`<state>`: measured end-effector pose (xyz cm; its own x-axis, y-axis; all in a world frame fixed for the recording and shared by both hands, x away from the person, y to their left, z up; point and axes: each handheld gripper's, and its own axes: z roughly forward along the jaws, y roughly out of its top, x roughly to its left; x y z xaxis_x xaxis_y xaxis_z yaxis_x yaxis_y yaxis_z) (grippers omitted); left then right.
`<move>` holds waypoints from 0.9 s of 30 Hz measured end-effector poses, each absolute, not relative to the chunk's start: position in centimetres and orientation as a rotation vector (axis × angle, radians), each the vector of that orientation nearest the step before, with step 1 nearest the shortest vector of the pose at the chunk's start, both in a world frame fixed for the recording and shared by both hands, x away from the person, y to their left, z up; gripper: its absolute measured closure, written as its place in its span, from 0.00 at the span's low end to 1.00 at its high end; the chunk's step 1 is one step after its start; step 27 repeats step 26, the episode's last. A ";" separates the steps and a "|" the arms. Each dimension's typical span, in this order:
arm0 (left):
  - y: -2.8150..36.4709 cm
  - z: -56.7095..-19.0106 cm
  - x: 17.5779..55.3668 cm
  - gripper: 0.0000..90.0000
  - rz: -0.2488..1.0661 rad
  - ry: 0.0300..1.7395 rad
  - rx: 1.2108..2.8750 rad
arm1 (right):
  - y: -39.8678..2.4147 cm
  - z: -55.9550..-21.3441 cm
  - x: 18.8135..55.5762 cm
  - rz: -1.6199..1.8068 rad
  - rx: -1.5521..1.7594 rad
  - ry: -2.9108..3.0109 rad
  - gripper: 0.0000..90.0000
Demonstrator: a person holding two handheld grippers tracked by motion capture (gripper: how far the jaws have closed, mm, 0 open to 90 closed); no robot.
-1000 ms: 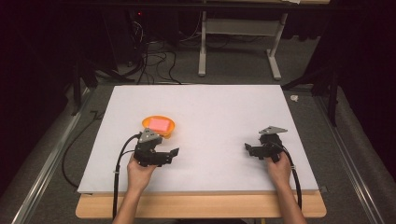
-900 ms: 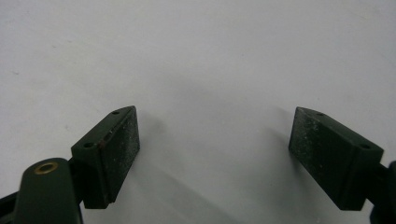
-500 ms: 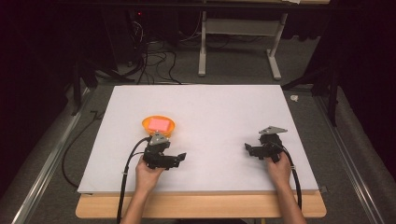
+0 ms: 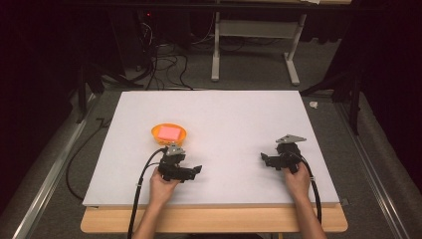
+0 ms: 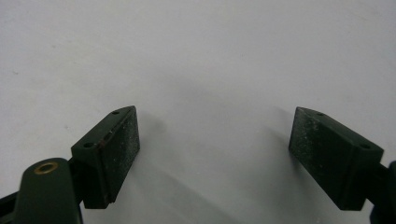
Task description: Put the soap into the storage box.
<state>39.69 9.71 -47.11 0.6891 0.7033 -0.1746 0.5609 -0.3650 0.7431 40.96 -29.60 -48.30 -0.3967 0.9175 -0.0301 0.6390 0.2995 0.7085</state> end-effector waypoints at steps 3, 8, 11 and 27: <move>9.5 -47.4 39.7 0.21 0.228 0.965 2.079 | -29.6 -48.3 41.0 0.865 1.389 2.140 0.19; 9.1 -48.0 39.9 0.21 0.244 0.961 2.100 | -29.6 -48.3 41.0 0.864 1.388 2.141 0.19; 8.8 -48.2 40.0 0.21 0.259 0.950 2.101 | -29.6 -48.3 41.0 0.864 1.387 2.140 0.19; 7.7 -48.7 39.6 0.20 0.385 0.923 2.160 | -29.6 -48.3 41.0 0.861 1.379 2.141 0.19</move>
